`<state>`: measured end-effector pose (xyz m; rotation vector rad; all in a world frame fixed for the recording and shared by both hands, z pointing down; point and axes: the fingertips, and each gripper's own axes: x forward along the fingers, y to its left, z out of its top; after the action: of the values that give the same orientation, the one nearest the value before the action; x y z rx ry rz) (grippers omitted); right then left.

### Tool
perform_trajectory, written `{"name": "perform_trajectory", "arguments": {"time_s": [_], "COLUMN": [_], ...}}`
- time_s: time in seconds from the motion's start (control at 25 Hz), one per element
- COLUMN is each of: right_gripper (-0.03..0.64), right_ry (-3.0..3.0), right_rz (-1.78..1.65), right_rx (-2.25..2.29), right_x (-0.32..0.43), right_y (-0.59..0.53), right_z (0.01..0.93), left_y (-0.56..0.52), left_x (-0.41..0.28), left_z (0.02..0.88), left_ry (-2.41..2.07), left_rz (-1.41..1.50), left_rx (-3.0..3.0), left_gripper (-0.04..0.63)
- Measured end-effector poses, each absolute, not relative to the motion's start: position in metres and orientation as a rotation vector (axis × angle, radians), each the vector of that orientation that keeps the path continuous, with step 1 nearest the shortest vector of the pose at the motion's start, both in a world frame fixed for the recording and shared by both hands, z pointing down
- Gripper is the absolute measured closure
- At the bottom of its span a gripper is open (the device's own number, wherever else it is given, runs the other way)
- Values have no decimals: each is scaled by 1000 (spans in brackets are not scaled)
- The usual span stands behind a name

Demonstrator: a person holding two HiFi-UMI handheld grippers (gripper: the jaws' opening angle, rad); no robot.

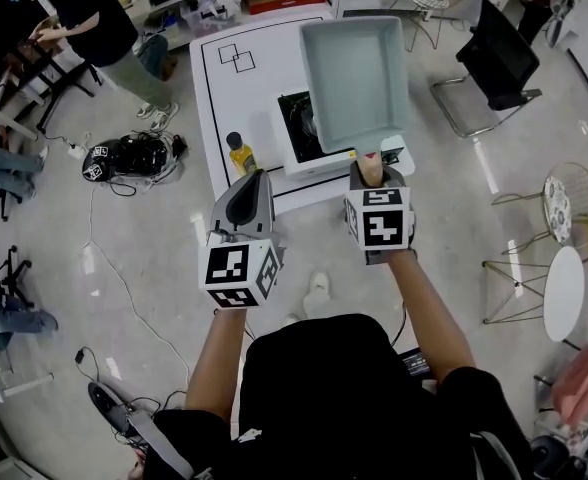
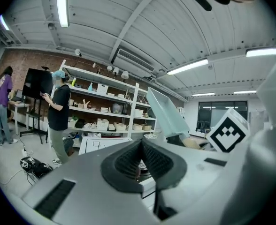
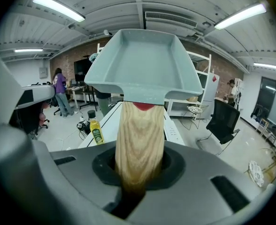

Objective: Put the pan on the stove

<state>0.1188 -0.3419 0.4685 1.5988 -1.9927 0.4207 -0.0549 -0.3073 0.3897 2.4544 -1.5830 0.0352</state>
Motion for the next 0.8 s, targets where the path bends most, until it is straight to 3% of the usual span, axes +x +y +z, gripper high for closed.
{"name": "perform_trajectory", "arguments": {"time_s": [0.8], "right_gripper": [577], "right_ry": [-1760], "right_rz": [577], "right_rx": [1409], "right_x": [130], "right_y": [-414], "right_z": [592], "left_y": [-363], "left_x": [-68], "left_z": [435], "left_ry": [-1660], "left_rz": [118], "left_rx": [2279], "left_gripper": [586]}}
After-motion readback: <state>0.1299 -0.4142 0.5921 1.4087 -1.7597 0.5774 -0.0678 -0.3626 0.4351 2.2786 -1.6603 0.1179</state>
